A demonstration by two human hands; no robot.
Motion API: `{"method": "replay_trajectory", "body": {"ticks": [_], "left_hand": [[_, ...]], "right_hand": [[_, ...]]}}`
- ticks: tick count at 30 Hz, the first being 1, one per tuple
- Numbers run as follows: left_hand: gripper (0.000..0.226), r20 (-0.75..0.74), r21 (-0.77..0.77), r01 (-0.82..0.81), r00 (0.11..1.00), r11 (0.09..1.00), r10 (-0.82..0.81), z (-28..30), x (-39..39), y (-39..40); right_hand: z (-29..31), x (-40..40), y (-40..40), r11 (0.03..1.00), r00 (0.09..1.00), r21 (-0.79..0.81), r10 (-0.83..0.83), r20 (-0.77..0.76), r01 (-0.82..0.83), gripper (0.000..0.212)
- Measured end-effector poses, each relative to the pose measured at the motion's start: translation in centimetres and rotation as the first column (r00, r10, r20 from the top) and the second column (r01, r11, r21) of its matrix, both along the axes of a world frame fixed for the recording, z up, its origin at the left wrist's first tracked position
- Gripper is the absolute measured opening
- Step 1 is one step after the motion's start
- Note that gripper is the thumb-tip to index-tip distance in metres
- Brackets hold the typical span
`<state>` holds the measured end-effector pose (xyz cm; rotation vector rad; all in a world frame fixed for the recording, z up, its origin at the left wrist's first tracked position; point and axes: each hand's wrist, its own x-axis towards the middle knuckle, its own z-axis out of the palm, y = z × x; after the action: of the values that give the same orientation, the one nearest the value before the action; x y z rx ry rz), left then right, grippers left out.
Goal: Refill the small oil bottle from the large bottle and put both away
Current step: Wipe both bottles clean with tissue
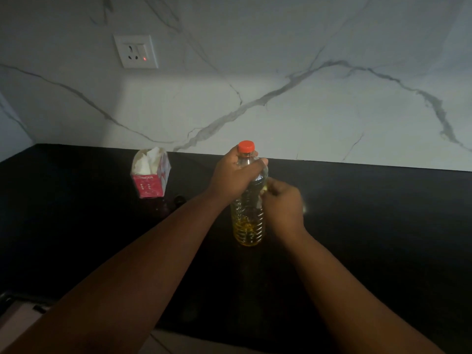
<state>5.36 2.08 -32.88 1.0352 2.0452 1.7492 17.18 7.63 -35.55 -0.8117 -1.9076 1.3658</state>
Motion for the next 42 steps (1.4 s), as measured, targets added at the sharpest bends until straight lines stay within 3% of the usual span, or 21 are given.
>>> {"method": "replay_trajectory", "body": {"ticks": [6,13,18,20,22,29,34,36,38,40,42], "left_hand": [[0.037,0.009,-0.015,0.043,0.999,0.999,-0.043,0.0,-0.4,-0.2],[0.009,-0.084,-0.022,0.135,0.987,0.991,-0.136,0.1,-0.2,-1.0],[0.018,-0.082,-0.024,0.174,0.981,0.985,-0.175,-0.1,-0.8,-1.3],[0.033,-0.067,-0.032,0.196,0.978,0.980,-0.198,-0.1,-1.2,-1.4],[0.031,-0.051,-0.025,0.218,0.974,0.976,-0.219,0.0,-1.4,-1.6],[0.034,-0.058,-0.023,0.263,0.963,0.965,-0.264,-0.4,-1.2,-1.5],[0.034,-0.057,-0.017,0.281,0.958,0.959,-0.282,-0.7,-1.1,-1.4],[0.031,-0.059,-0.012,0.288,0.956,0.958,-0.288,-0.7,-1.3,-1.3],[0.030,-0.052,-0.004,0.292,0.955,0.956,-0.292,-0.8,-1.5,-1.3],[0.034,-0.045,0.005,0.288,0.957,0.958,-0.288,-0.9,-1.5,-1.2],[0.040,-0.048,-0.002,0.281,0.959,0.960,-0.281,-0.9,-1.6,-1.2]], "right_hand": [[2.3,0.0,0.9,0.996,0.981,0.024,-0.085,-0.175,0.090,0.021],[3.1,-1.0,-1.4,0.952,0.977,0.252,-0.135,-0.164,0.174,0.032],[0.9,-1.4,-4.5,0.938,0.983,0.314,-0.106,-0.147,0.148,0.047],[-0.4,-1.3,-5.5,0.945,0.990,0.301,-0.103,-0.101,0.129,0.056],[-1.5,-1.0,-6.0,0.961,0.990,0.237,-0.132,-0.052,0.141,0.059],[-5.2,0.2,-4.7,0.957,0.946,0.117,-0.283,0.157,0.267,0.037],[-9.0,0.7,-5.2,0.963,0.888,0.092,-0.271,0.371,0.255,0.038],[-10.2,1.3,-5.5,0.969,0.813,0.190,-0.239,0.531,0.161,0.038],[-11.1,1.6,-6.0,0.939,0.724,0.342,-0.209,0.657,-0.040,0.040],[-11.3,1.9,-6.2,0.896,0.702,0.413,-0.190,0.686,-0.161,0.041],[-10.8,2.1,-6.0,0.900,0.709,0.399,-0.168,0.685,-0.172,0.033]]}}
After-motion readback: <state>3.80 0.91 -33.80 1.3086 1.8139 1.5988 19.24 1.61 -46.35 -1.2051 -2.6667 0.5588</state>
